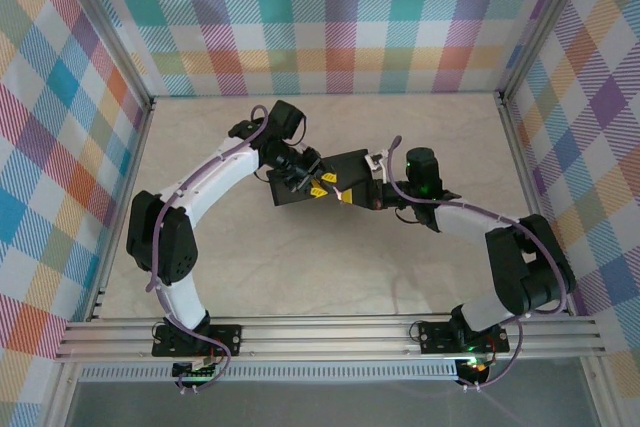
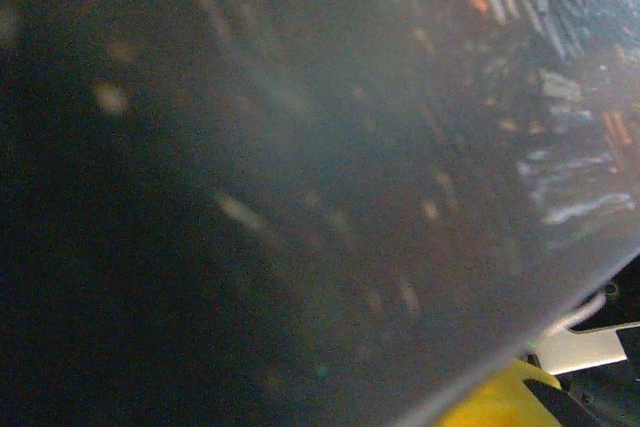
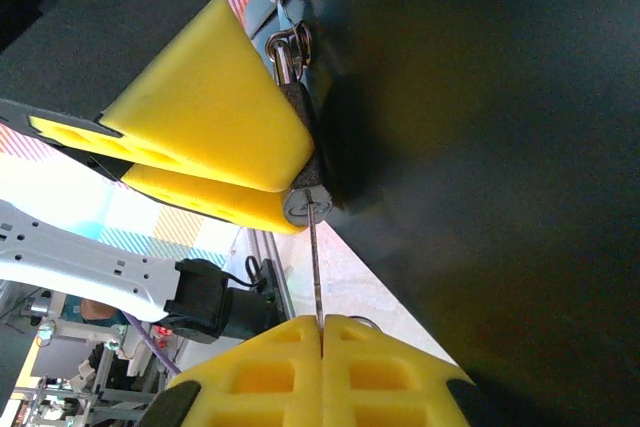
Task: Unlock the padlock with the key
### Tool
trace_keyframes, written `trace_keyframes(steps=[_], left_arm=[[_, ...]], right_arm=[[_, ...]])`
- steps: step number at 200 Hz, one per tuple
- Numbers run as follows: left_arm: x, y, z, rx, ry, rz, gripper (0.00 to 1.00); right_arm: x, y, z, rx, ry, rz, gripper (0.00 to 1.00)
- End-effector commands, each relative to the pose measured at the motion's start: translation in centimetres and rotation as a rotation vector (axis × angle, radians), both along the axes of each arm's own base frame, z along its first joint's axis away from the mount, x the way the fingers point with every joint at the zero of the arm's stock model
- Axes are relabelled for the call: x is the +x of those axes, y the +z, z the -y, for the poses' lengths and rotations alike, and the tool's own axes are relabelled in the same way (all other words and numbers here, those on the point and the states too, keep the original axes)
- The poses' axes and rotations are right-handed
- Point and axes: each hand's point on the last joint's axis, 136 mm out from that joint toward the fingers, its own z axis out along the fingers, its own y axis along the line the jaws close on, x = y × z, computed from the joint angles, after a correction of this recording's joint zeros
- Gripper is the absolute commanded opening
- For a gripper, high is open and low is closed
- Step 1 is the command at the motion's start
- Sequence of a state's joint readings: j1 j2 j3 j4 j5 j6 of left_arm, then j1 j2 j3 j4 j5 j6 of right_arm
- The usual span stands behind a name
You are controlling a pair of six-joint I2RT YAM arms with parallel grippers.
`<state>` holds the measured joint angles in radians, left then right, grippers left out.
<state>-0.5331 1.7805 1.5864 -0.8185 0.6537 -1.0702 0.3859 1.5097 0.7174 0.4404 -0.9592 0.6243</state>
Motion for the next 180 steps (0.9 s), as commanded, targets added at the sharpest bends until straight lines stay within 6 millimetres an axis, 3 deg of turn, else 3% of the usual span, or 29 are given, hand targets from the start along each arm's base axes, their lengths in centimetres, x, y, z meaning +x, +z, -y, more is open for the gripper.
trace_keyframes(steps=[1,68,118,148,180], left_arm=[[-1.4,3.6,0.5,-0.100,-0.078,0.063,0.00],[-1.9,3.6,0.4,-0.095,-0.124,0.089,0.00],[-1.0,4.0,1.1,-0.130,-0.082,0.087,0.00],[-0.8,4.1,1.2,-0.139,-0.065,0.088,0.00],[-1.0,4.3,1.3,-0.153,-0.075,0.083,0.00]], right_arm=[[0.7,1.9,-0.5,0.042,0.024,0.047,0.03],[1.9,4.0,-1.1,0.060,-0.003,-0.040,0.04],[2.0,2.8,-3.1,0.050,-0.071,-0.081,0.03],[2.7,1.4,-2.4,0.094,-0.179,-0.083,0.03],[3.0,2.8,-1.8,0.196,-0.230,0.031,0.03]])
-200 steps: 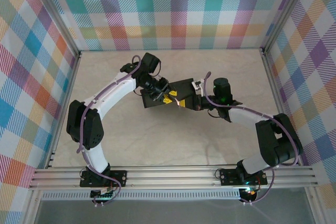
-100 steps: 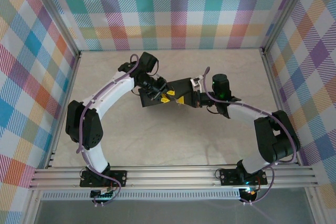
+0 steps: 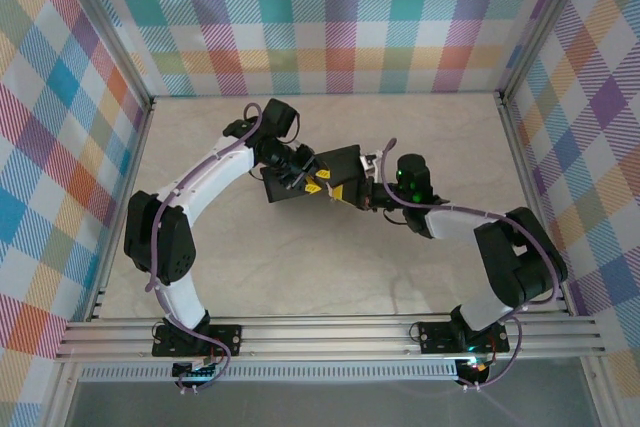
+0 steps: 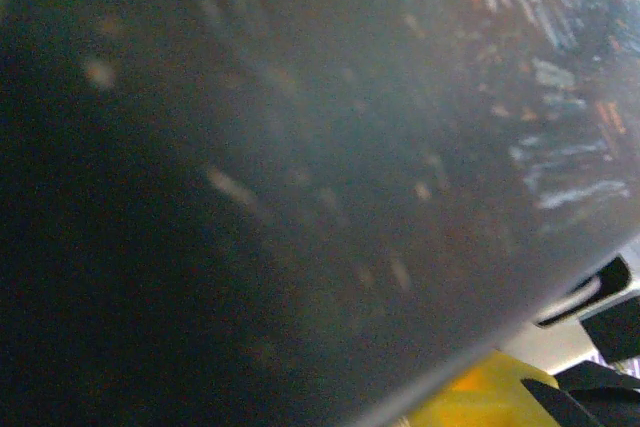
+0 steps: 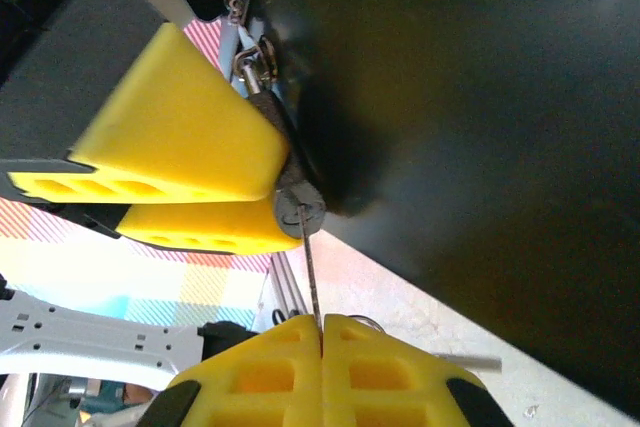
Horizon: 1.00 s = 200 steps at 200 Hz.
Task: Unlock the padlock with the key
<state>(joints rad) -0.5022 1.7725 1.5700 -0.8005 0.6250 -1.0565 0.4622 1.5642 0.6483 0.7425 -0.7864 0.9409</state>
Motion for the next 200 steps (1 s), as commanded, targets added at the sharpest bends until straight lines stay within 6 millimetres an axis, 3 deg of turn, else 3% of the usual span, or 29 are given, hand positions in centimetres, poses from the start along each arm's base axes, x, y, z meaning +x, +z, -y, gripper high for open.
trace_keyframes(steps=[1,70,139,178,200], left_arm=[[-2.3,4.6,2.6,-0.168,-0.113,0.053,0.00],[-3.5,4.1,0.9,-0.045,-0.211,0.070,0.00],[-2.4,3.3,-0.3,0.035,-0.187,0.077,0.00],[0.5,6.1,-2.5,0.080,-0.158,0.212,0.03],[2.4,7.9,-4.6,0.104,-0.129,0.299,0.14]], right_arm=[[1.8,3.3,0.1,0.115,-0.098,0.158,0.03],[1.9,3.0,0.0,0.047,-0.029,0.176,0.02],[1.4,1.8,-0.5,0.019,0.046,0.074,0.02],[2.1,2.1,-0.1,-0.023,0.032,0.043,0.02],[1.8,3.0,0.0,-0.042,0.047,0.059,0.02]])
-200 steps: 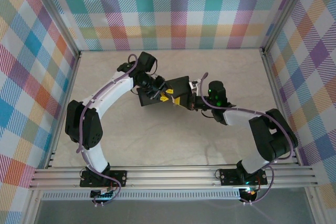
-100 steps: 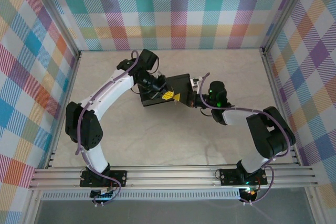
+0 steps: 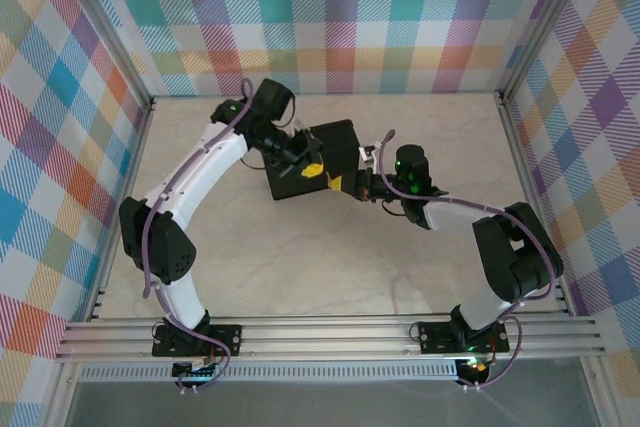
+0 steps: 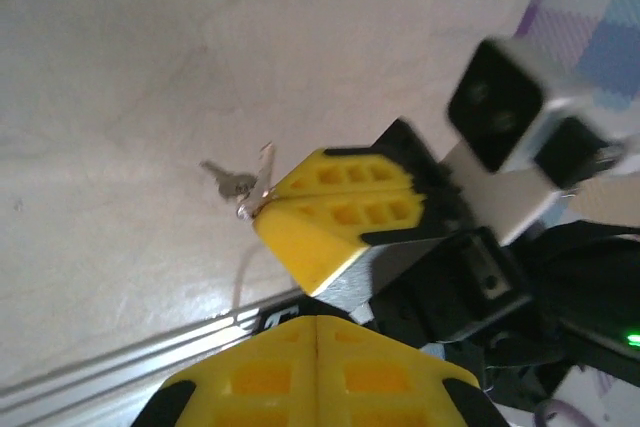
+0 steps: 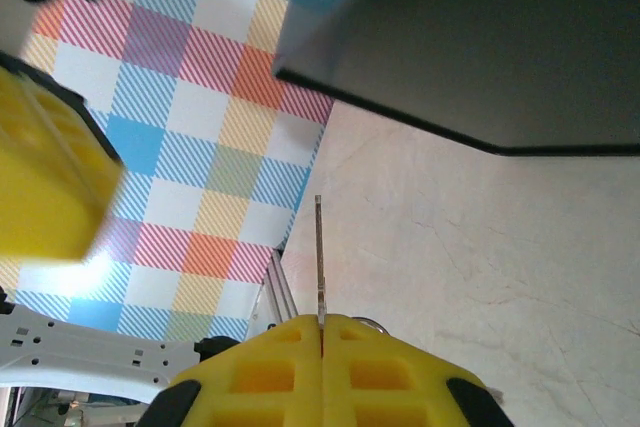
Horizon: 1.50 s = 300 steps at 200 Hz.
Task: Unlock the padlock with the key
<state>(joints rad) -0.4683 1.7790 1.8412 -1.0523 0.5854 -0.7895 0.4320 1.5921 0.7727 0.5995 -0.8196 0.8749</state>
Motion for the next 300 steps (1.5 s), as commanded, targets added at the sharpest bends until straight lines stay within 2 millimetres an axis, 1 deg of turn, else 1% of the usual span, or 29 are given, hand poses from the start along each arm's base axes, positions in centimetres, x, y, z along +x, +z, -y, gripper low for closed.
trace_keyframes(steps=[1,16,32,43,56,64,79,101,136,148,171,196,218,234,259,281,292,300], left_arm=[[1.8,1.6,-2.9,0.052,0.018,0.097,0.15],[3.7,2.3,-5.0,0.095,0.049,0.180,0.30],[6.3,2.0,-7.3,0.162,0.050,0.266,0.44],[8.0,1.1,-8.9,0.232,0.040,0.312,0.52],[9.9,-0.2,-10.6,0.321,0.026,0.369,0.58],[11.0,-0.8,-11.3,0.347,0.013,0.403,0.62],[12.2,-1.6,-11.4,0.344,-0.047,0.450,0.67],[13.3,-2.4,-10.7,0.344,-0.141,0.529,0.69],[14.0,-2.7,-9.0,0.267,-0.224,0.603,0.71],[14.1,-2.8,-8.6,0.256,-0.243,0.619,0.71],[13.6,-3.4,-7.7,0.207,-0.298,0.609,0.71],[13.0,-4.9,-7.5,0.210,-0.330,0.584,0.71],[11.6,-5.4,-6.7,0.164,-0.372,0.548,0.70],[10.0,-5.7,-5.7,0.149,-0.424,0.535,0.70],[6.6,-5.6,-3.5,0.123,-0.517,0.521,0.69],[3.4,-5.4,-1.6,0.102,-0.578,0.511,0.69],[2.1,-5.5,-1.1,0.110,-0.600,0.505,0.69],[1.4,-5.8,-1.1,0.130,-0.611,0.504,0.69]], right_arm=[[-0.3,1.8,0.1,-0.018,0.035,0.042,0.02],[-0.7,2.5,0.2,-0.030,0.047,0.057,0.03],[-1.1,3.3,0.2,-0.030,0.070,0.066,0.03],[-1.5,3.6,0.2,-0.036,0.086,0.065,0.03],[-1.9,3.7,0.3,-0.050,0.100,0.064,0.03],[-2.1,3.6,0.5,-0.061,0.105,0.061,0.03],[-2.7,3.6,0.7,-0.074,0.113,0.055,0.03],[-3.2,3.4,1.2,-0.085,0.113,0.049,0.03],[-3.6,2.9,1.5,-0.094,0.107,0.030,0.03],[-3.7,2.7,1.6,-0.099,0.100,0.026,0.03],[-3.9,2.6,1.8,-0.108,0.092,0.027,0.03],[-4.1,2.5,2.1,-0.120,0.091,0.024,0.04],[-4.2,2.5,2.3,-0.126,0.089,0.019,0.04],[-4.4,2.4,2.5,-0.129,0.094,0.013,0.03],[-4.5,2.5,3.3,-0.127,0.110,0.009,0.03],[-4.3,2.6,4.9,-0.130,0.099,-0.005,0.03],[-4.1,2.6,5.7,-0.131,0.085,-0.011,0.03],[-4.1,2.7,6.4,-0.133,0.073,-0.019,0.04]])
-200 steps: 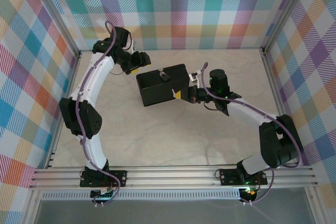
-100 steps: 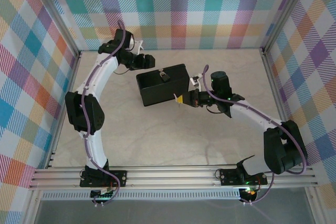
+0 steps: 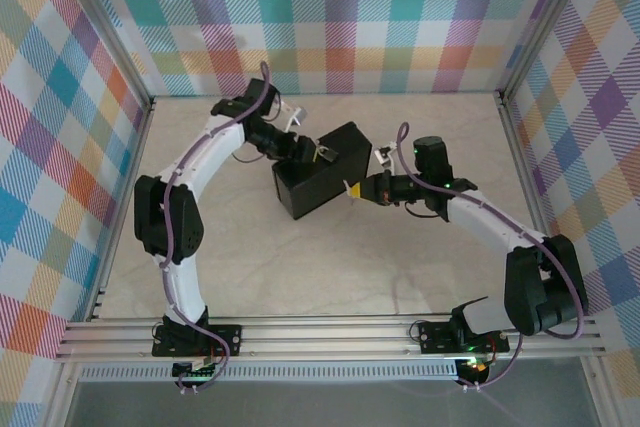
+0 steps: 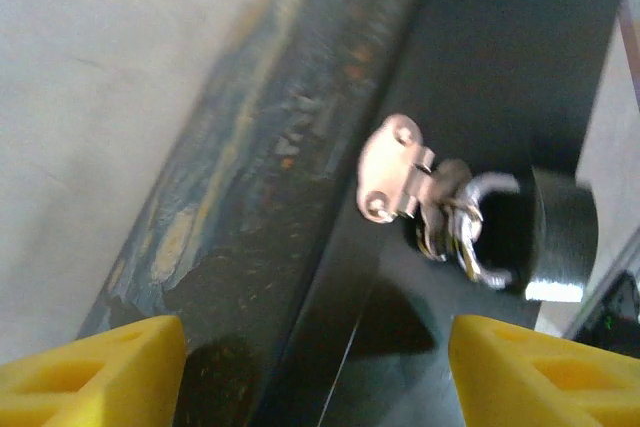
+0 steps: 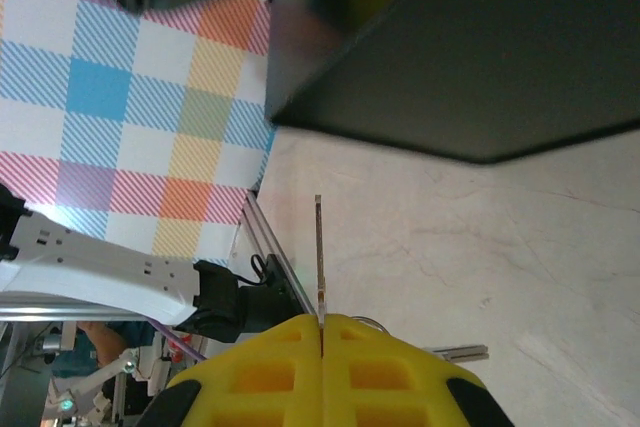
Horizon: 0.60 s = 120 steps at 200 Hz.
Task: Unlock the padlock with the key
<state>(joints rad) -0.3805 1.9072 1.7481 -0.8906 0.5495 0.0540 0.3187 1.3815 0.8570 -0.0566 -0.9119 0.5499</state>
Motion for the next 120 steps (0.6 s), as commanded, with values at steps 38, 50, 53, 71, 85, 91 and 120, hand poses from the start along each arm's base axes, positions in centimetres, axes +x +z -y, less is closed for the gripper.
trace_keyframes(steps=[38,50,53,71,85,91,120], left_arm=[[-3.1,2.2,-0.4,0.100,-0.078,0.117,0.70],[-1.8,3.2,-0.3,0.119,-0.095,0.190,0.69],[-1.5,3.5,-0.2,0.116,-0.105,0.212,0.69],[-0.7,5.9,1.6,0.074,-0.220,0.354,0.69],[-0.5,7.1,3.6,0.075,-0.335,0.466,0.69],[-0.8,7.3,4.5,0.083,-0.402,0.507,0.69],[-2.8,7.4,7.7,0.024,-0.706,0.664,0.69]], right_arm=[[-1.3,1.3,2.5,0.021,0.018,-0.005,0.04],[-1.4,1.3,2.5,0.027,0.025,-0.009,0.04],[-1.5,1.3,2.5,0.031,0.029,-0.010,0.04],[-1.8,1.8,2.3,0.054,0.059,-0.003,0.04],[-1.8,2.1,2.2,0.063,0.078,0.012,0.04],[-1.8,2.1,2.2,0.063,0.083,0.016,0.03],[-1.6,2.2,2.4,0.074,0.091,0.020,0.03]])
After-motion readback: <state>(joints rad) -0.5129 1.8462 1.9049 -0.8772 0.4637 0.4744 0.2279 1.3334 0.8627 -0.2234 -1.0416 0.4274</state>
